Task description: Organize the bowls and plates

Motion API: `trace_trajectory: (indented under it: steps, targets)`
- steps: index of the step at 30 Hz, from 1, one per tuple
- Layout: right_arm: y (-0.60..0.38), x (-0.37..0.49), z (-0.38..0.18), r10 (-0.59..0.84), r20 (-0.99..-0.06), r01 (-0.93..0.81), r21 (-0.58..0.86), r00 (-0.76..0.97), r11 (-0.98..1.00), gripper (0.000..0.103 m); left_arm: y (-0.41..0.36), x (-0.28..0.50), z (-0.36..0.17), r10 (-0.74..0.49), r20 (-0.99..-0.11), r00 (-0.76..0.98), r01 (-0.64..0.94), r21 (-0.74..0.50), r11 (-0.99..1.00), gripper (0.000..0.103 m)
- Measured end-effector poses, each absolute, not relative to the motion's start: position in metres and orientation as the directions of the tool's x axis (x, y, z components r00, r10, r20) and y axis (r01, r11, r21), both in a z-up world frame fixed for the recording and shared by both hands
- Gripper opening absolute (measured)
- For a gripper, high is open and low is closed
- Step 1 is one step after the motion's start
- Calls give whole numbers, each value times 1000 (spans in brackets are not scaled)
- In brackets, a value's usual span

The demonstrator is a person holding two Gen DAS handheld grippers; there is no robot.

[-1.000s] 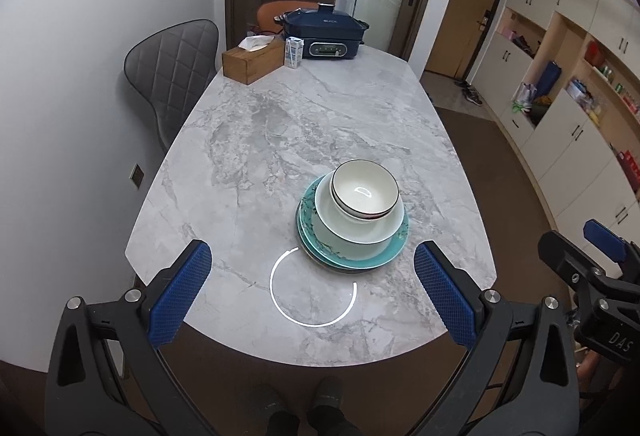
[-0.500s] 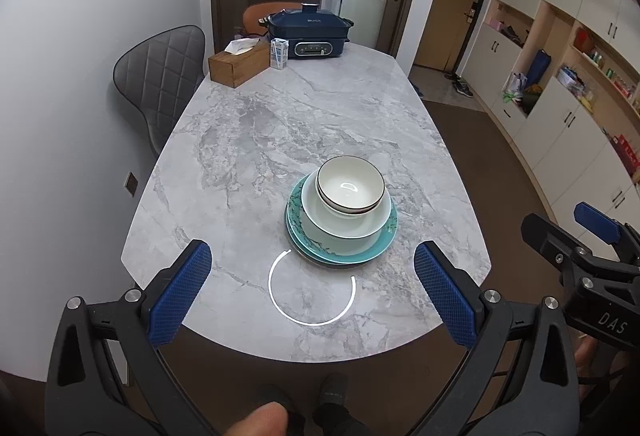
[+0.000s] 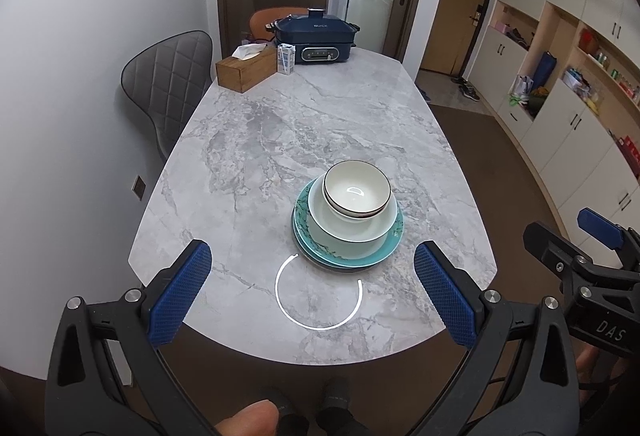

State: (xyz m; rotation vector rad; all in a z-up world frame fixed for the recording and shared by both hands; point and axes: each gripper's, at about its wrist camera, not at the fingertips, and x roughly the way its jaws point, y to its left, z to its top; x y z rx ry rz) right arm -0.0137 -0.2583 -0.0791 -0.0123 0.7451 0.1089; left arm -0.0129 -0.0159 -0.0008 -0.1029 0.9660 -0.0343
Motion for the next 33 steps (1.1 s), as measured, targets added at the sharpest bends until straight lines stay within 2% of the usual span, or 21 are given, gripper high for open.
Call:
trace_trajectory:
  steps: [33]
  targets:
    - [-259, -13, -81, 95, -681, -107, 25, 726, 994, 103, -15, -13, -3, -67, -822, 565, -33, -104, 994, 102]
